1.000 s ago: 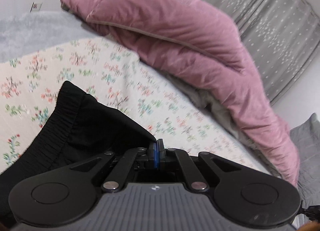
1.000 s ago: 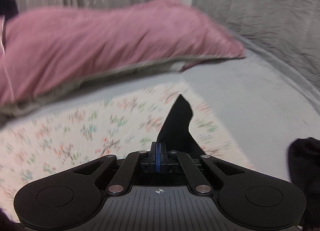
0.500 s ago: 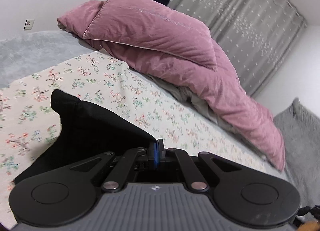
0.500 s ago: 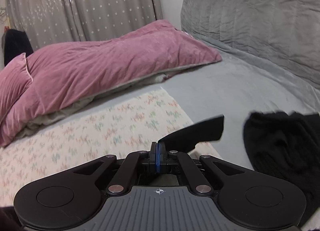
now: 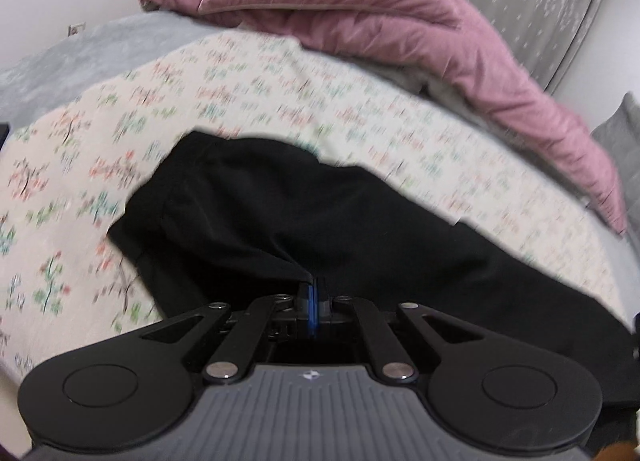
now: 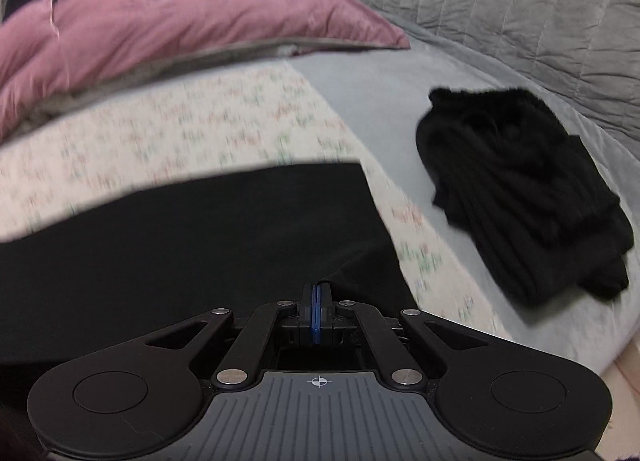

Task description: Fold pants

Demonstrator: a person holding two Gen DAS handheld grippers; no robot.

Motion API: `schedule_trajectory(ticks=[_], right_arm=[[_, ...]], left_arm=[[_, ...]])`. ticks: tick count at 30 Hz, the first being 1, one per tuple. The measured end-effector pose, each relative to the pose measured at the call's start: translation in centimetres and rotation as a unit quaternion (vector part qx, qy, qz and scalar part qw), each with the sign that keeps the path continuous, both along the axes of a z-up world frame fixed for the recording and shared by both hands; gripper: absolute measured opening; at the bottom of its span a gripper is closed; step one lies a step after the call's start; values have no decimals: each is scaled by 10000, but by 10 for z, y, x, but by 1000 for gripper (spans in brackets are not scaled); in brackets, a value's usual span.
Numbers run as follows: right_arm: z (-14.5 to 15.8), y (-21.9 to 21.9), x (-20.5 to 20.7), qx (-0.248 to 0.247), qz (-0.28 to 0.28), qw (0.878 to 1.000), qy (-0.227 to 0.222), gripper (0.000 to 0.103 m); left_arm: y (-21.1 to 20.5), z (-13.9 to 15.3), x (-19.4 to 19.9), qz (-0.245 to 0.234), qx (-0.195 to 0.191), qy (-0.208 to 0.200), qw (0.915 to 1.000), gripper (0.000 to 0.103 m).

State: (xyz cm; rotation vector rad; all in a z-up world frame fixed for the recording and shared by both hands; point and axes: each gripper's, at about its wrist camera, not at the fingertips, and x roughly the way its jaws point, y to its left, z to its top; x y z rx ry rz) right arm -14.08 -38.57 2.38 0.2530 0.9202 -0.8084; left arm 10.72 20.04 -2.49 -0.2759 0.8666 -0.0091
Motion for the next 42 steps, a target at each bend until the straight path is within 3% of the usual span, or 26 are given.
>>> schedule_trajectory(ticks=[10,21,37,38,40,42], right_arm=[[-37,24,-21,-123,79,9992,376,0],[-33,52,-45,-288,213,9982,473,0],[-40,67,-57,-231,220,9971,695,0],[-40,69,-56,-251,245,9967,732,7],[-37,71,-57,-199,282,9959,835,14],[-31,75,-57,-81,354,9955,872,26]], left_arm=[[19,-41,-11,228,-106,436,9987,25],[38,-26,-27,376,-393,269,9982,25],[39,-38,-33,61,-199,555,9982,26],[41,-37,-34,-22,-267,540,9982,28],[46,-31,-39,-68,-398,418,9983,43],[54,-24,-44,-61,-546,201,9983,69]])
